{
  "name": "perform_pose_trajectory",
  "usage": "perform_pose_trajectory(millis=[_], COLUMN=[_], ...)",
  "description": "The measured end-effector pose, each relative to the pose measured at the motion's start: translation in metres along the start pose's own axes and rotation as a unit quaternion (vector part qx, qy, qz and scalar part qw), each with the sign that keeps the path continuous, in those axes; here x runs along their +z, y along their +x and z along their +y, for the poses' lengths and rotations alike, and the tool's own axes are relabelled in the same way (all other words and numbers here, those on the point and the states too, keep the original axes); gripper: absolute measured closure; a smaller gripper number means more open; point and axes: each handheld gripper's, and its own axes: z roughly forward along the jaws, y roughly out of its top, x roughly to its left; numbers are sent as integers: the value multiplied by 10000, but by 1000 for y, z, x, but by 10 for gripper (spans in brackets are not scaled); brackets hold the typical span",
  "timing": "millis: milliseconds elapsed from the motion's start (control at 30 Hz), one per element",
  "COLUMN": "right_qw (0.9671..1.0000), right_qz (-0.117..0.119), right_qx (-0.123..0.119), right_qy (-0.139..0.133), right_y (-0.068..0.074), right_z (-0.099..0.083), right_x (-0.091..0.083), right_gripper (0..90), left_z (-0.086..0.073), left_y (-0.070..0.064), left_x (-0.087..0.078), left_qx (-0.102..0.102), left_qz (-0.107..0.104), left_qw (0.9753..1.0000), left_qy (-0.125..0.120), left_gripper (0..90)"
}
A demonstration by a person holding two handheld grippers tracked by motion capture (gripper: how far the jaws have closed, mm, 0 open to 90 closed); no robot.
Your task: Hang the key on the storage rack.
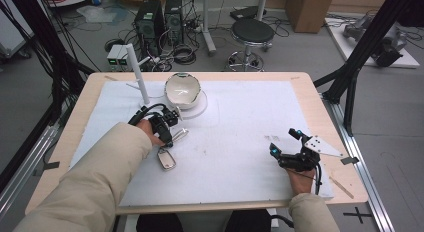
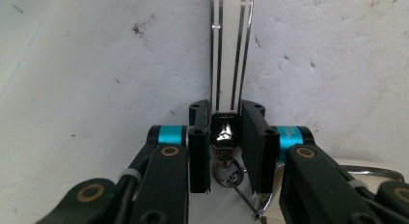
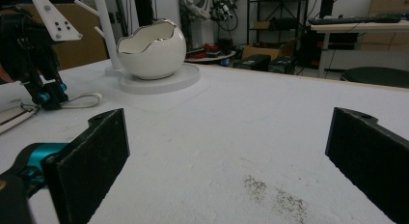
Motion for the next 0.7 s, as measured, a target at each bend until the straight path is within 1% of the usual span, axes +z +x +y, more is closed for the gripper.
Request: perform_pose_trajectory(millis=[67, 100, 167, 267, 333, 433, 500, 533, 567, 600, 667, 700], right_qw=[10000, 10000, 10000, 10000, 10000, 10000, 10000, 10000, 10000, 10000, 10000, 10000], right_qz=[-15, -10, -14, -11, -5, -3, -4, -6, -4, -4, -12, -20], right_qx=[-22, -11, -21, -13, 7, 19, 16, 14, -5, -5, -9, -13], right_qy=[8, 9, 9, 10, 25, 34, 33, 32, 30, 30, 28, 33], right_y=[0, 0, 0, 0, 1, 1, 1, 1, 0, 0, 1, 1], right_z=[0, 0, 0, 0, 0, 0, 0, 0, 0, 0, 0, 0], right_x=[0, 0, 0, 0, 0, 0, 0, 0, 0, 0, 0, 0], right_gripper=[7, 7, 7, 7, 7, 7, 7, 7, 7, 7, 7, 7], left_z=[0, 0, 0, -1, -2, -6, -10, -11, -14, -17, -23, -26], left_y=[0, 0, 0, 1, 2, 4, 6, 7, 7, 9, 12, 13], left_x=[0, 0, 0, -2, -4, -12, -19, -23, -26, -32, -41, -45], left_qx=[12, 53, 54, 107, 159, 227, 307, 335, 297, 301, 284, 243], left_qz=[3, 21, 23, -17, -78, -162, -237, -265, -309, -347, -391, -456], left_qw=[10000, 10000, 10000, 9999, 9998, 9987, 9970, 9964, 9948, 9929, 9893, 9868], left_qy=[6, 8, 2, -37, -126, -423, -662, -734, -920, -1093, -1378, -1532], left_gripper=[740, 741, 741, 742, 742, 742, 742, 742, 742, 742, 742, 742])
